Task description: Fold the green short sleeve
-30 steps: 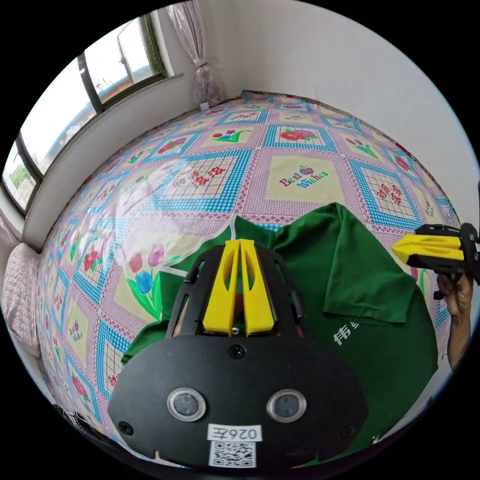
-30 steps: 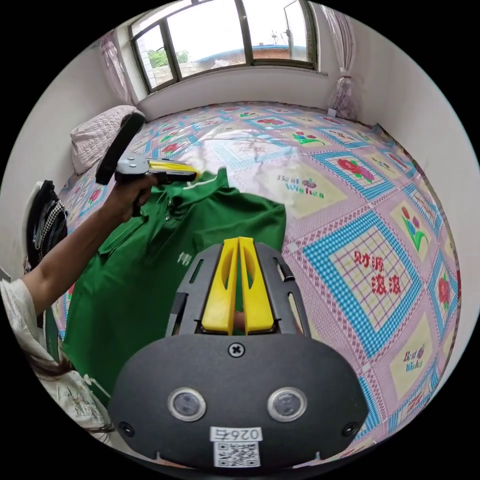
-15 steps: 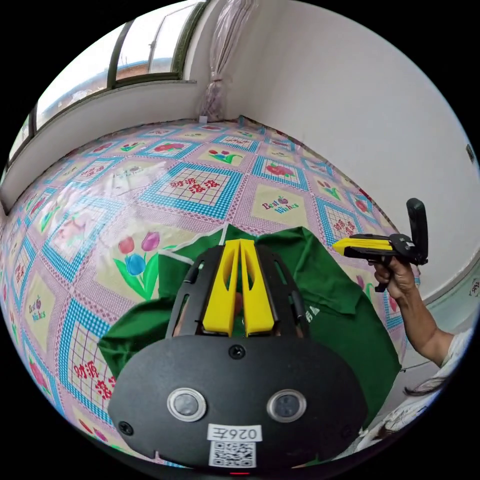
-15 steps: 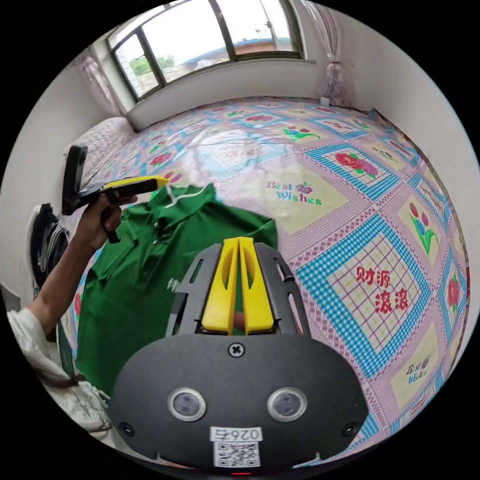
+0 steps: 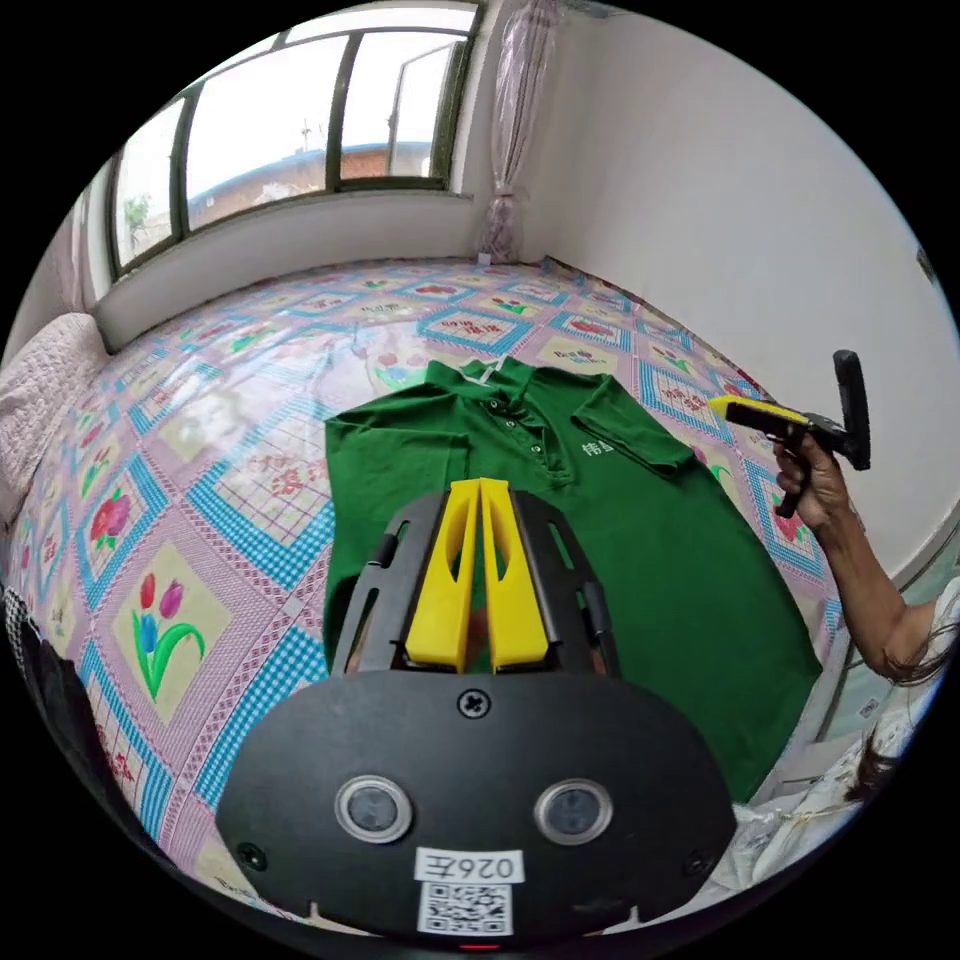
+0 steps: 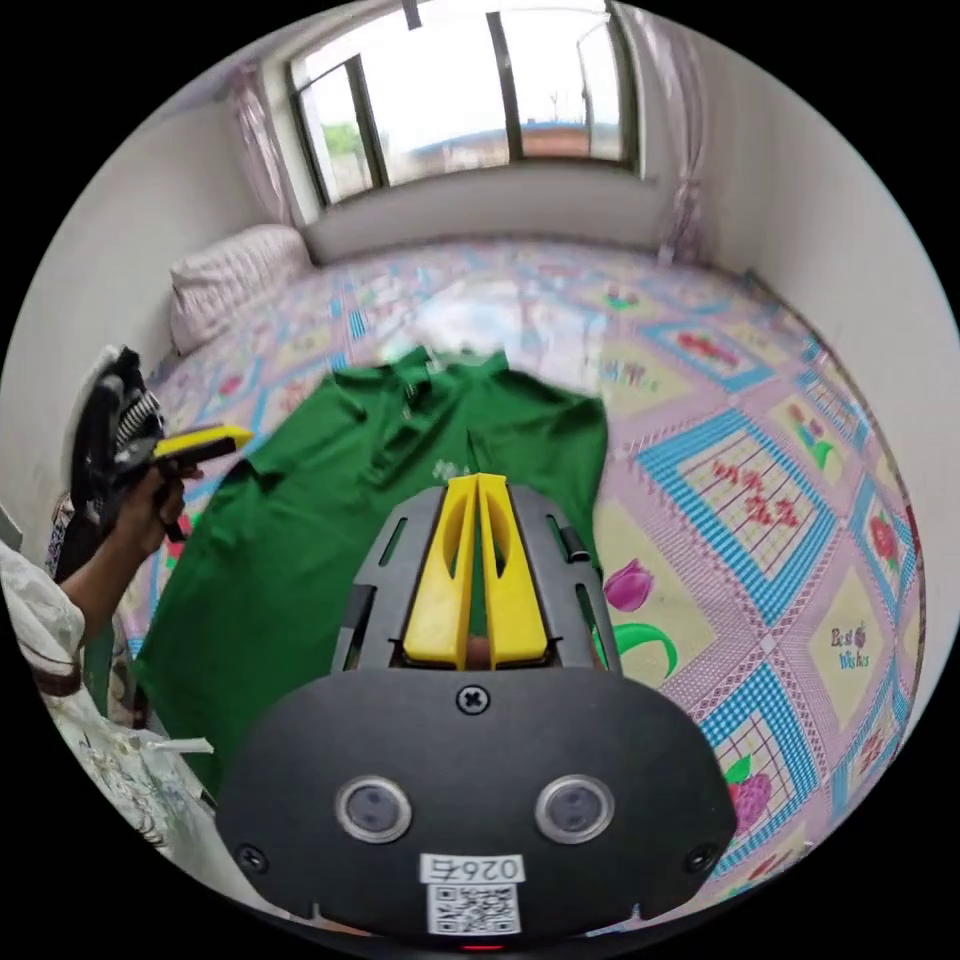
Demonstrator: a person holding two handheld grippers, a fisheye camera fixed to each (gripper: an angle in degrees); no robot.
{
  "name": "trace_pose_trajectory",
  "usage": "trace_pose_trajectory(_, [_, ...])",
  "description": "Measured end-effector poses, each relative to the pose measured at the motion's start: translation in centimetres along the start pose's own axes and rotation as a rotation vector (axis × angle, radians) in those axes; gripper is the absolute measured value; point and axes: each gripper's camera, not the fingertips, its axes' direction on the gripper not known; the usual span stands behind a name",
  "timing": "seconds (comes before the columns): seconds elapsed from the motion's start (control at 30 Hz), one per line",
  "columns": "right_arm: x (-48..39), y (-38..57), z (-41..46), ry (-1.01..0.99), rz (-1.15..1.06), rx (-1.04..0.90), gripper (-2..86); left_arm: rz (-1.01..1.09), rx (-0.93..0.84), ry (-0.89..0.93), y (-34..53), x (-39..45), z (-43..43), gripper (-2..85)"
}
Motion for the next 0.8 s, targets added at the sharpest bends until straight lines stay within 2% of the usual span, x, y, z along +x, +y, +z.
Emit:
trace_pose_trajectory(0.13, [-4.5, 6.7, -18.7, 0.052, -0.026, 0.549, 1.0, 0.033, 0.213, -0.138, 3.5, 1.3, -11.3, -1.0])
trace_pose_trajectory(0.2, [-6.8, 10.0, -25.0, 0.083, -0.124, 0.683, 3.4, 0.054, 0.412, -0.139, 6.5, 2.0, -19.3, -1.0])
trace_pose_trajectory(0.27, [-8.8, 12.8, -29.9, 0.113, -0.178, 0.727, 4.9, 0.038, 0.549, -0.069, 9.0, 2.1, -24.9, -1.0])
trace_pose_trajectory(0.37, [-11.9, 17.7, -36.9, 0.163, -0.218, 0.821, 0.4, 0.021, 0.689, 0.007, 13.2, 2.6, -32.6, -1.0])
trace_pose_trajectory(0.43, [-13.5, 21.7, -42.4, 0.144, -0.183, 0.947, -0.6, 0.014, 0.727, 0.022, 15.5, 3.2, -36.3, -1.0])
trace_pose_trajectory(0.53, [-14.9, 26.5, -48.3, 0.088, -0.176, 1.155, -0.9, -0.007, 0.881, 0.044, 19.7, 4.5, -41.8, -1.0])
trace_pose_trajectory(0.7, [-17.5, 32.3, -55.2, 0.011, -0.192, 1.474, -0.4, 0.174, 1.212, 0.223, 24.7, 6.4, -49.9, -0.7])
trace_pose_trajectory(0.8, [-19.4, 33.0, -57.7, 0.021, -0.278, 1.497, -0.9, 0.265, 1.29, 0.309, 25.3, 6.5, -52.7, -0.9])
